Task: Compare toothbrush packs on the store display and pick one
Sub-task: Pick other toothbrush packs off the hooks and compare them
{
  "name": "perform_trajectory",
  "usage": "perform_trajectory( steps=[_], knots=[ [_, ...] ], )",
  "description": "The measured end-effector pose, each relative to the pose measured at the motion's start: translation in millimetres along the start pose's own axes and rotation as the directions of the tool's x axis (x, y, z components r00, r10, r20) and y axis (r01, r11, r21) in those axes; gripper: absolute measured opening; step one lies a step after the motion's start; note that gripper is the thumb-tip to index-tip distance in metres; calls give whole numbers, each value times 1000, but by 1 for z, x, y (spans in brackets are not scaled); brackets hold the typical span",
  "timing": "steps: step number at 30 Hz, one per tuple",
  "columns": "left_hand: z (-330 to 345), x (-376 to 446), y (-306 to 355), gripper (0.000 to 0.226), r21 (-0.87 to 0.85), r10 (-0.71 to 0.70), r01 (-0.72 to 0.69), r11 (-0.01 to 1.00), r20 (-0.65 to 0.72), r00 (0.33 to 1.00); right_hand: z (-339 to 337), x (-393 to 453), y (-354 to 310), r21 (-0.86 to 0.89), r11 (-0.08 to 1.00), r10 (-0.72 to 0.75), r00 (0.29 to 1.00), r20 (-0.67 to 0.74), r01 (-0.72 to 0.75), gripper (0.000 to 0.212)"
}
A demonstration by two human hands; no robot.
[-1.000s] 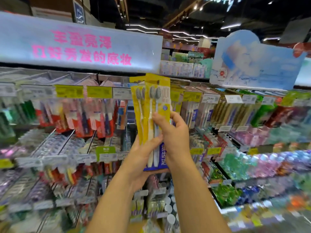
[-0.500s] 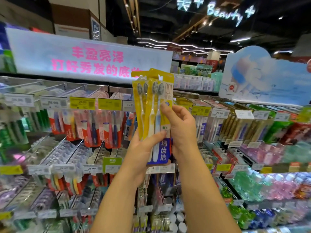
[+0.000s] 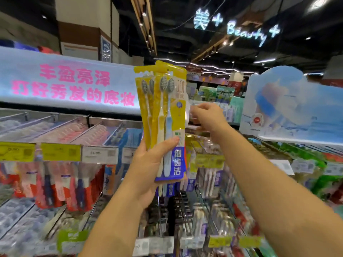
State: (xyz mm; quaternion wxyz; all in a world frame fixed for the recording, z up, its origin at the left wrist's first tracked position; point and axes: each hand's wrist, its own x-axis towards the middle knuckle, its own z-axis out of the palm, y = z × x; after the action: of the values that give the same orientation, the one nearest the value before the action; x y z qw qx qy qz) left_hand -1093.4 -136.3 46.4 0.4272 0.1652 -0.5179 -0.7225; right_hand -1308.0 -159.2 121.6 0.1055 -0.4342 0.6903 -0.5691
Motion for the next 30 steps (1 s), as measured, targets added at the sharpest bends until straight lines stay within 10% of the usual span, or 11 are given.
perform_trajectory(
  steps=[7, 17, 30],
  knots=[
    [5, 36, 9, 63, 41, 28, -26, 999, -45, 999, -5, 97, 38, -687, 700, 45, 949, 312, 193, 38],
    [12, 50, 18, 64, 45, 21, -18, 999, -56, 998, 10, 112, 48, -607, 753, 167, 817, 551, 255, 99],
    [-1, 28, 29, 68, 34, 10, -7, 999, -91, 996, 10, 88, 20, -572, 741, 163, 732, 661, 351, 71]
  ],
)
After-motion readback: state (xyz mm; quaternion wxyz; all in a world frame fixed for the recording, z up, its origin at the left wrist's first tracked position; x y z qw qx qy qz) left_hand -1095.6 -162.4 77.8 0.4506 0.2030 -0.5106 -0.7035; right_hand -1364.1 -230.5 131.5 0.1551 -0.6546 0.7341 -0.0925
